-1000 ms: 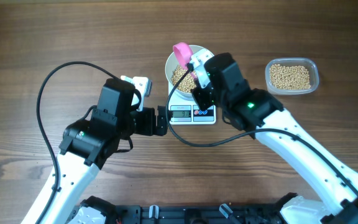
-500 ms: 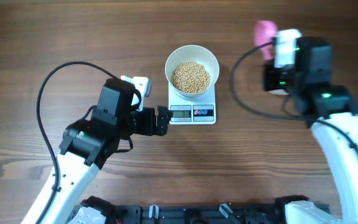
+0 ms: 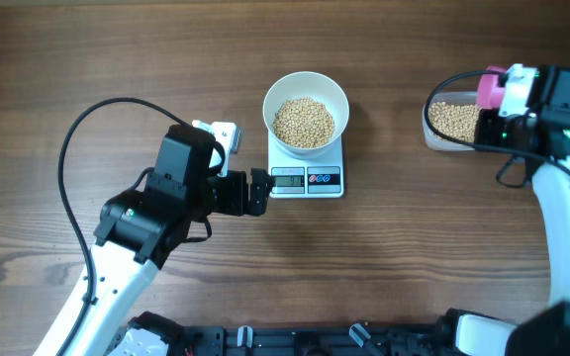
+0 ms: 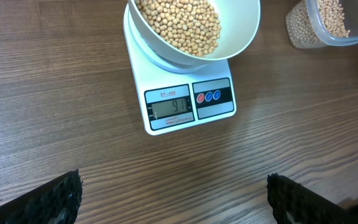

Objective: Scoop item into bowl and weigh 150g on scale
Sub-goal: 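Move the empty scoop right back to the soybean tub, then lower the pink scoop into the soybeans with the right gripper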

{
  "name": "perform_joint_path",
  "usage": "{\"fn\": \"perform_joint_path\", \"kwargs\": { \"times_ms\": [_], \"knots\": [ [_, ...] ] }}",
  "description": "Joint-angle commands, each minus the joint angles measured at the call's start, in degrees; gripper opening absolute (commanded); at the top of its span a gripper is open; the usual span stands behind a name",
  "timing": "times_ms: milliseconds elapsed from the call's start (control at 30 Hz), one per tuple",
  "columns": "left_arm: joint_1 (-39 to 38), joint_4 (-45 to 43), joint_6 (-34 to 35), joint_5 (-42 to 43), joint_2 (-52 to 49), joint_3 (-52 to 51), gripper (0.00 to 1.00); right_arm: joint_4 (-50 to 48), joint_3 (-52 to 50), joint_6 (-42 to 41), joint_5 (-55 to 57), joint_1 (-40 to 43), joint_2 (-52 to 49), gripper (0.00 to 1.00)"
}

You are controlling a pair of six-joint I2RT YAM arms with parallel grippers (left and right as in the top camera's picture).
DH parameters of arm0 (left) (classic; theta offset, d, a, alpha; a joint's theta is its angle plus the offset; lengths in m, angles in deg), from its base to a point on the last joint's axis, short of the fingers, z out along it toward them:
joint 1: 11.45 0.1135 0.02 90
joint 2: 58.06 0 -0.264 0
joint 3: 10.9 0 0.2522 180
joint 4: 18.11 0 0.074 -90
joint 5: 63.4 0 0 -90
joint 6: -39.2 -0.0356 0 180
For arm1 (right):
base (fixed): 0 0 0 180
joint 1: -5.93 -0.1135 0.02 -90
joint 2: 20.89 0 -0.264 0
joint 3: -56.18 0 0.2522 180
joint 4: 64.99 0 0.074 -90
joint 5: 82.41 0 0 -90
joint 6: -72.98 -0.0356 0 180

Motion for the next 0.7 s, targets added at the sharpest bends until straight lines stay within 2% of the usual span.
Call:
{"fn": "perform_joint_path", "kwargs": {
  "times_ms": [0,667],
  "knots": [
    [-0.3,-0.1,-0.5,0.6,0.2,0.2,1.0,1.6,-0.6,1.1,-0.1,0.0,-4.2,0.04],
    [-0.3,-0.1,-0.5,0.7,0.2,0.2,1.0,2.3,-0.9,1.1,5.1,0.0,-7.9,0.04]
  ]
}}
